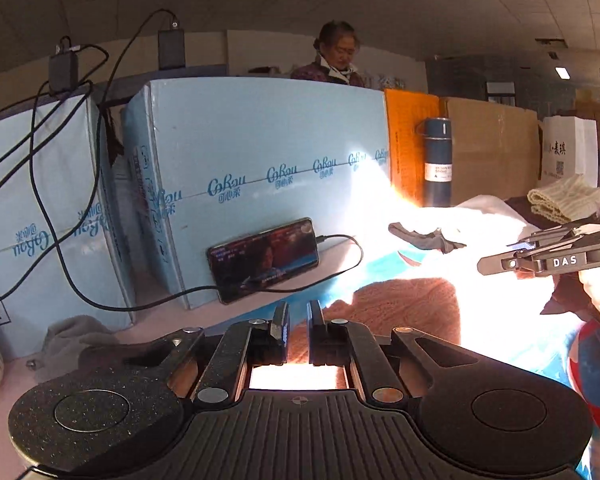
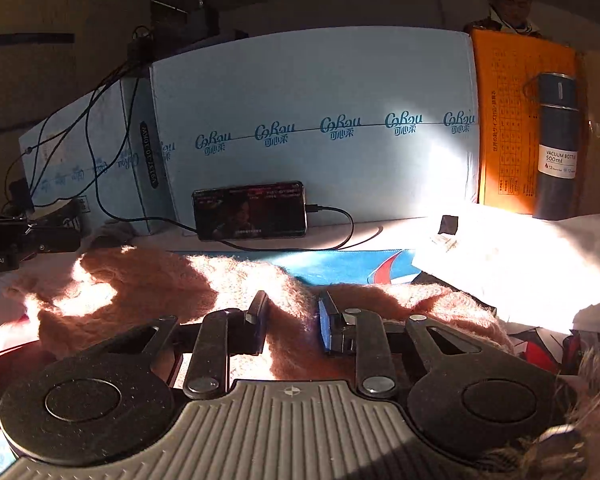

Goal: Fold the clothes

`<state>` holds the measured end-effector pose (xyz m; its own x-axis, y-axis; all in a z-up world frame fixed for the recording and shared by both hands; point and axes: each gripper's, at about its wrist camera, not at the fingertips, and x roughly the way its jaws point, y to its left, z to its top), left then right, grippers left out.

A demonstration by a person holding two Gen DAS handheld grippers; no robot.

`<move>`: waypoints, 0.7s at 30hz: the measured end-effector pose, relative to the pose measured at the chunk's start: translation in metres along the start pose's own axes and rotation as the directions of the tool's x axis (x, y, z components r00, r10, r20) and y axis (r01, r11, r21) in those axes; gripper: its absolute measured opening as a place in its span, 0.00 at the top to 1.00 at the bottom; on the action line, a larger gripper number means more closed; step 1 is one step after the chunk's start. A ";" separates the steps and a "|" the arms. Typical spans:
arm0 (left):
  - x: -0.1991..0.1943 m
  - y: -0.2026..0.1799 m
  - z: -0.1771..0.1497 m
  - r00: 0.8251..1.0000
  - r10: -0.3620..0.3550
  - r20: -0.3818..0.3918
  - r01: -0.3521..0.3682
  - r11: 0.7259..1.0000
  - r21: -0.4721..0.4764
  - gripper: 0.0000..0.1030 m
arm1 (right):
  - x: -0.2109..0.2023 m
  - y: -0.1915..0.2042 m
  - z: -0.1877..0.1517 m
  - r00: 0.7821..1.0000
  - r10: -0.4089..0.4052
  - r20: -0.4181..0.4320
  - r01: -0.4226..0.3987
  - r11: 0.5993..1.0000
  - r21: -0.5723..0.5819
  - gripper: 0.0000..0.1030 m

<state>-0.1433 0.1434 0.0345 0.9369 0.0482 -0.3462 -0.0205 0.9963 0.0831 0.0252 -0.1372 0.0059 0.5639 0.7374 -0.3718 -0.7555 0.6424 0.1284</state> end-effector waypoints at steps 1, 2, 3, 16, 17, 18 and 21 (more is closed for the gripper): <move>-0.005 -0.004 -0.003 1.000 -0.007 -0.006 0.007 1.000 0.008 0.95 | -0.006 0.002 -0.001 1.000 0.001 0.011 -0.001 1.000 -0.006 0.78; -0.008 -0.009 -0.005 1.000 -0.007 -0.018 0.008 1.000 0.027 0.95 | -0.013 0.004 -0.002 1.000 0.005 0.023 -0.005 1.000 -0.014 0.78; -0.010 -0.013 -0.008 0.999 -0.004 -0.033 0.005 0.999 0.048 0.95 | -0.019 0.006 -0.003 0.999 0.011 0.035 -0.010 1.000 -0.026 0.78; 0.027 -0.022 -0.004 0.995 -0.029 -0.090 0.063 0.916 0.397 0.14 | -0.070 0.031 -0.037 0.990 0.140 0.021 -0.132 0.964 -0.232 0.78; 0.032 -0.023 -0.006 0.993 -0.044 -0.111 0.086 0.910 0.407 0.12 | -0.071 0.031 -0.038 0.990 0.142 0.016 -0.135 0.963 -0.233 0.78; 0.037 -0.024 -0.009 0.989 -0.064 -0.137 0.115 0.906 0.407 0.12 | -0.072 0.031 -0.039 0.989 0.144 0.011 -0.138 0.962 -0.235 0.78; 0.044 -0.026 -0.015 0.968 -0.146 -0.205 0.217 0.898 0.383 0.84 | -0.078 0.030 -0.045 0.989 0.147 0.006 -0.141 0.961 -0.236 0.78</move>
<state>-0.1068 0.1211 0.0027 0.8382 -0.0844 -0.5388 0.3180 0.8782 0.3572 -0.0565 -0.1843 -0.0022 0.4489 0.8252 -0.3430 -0.8848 0.4643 -0.0410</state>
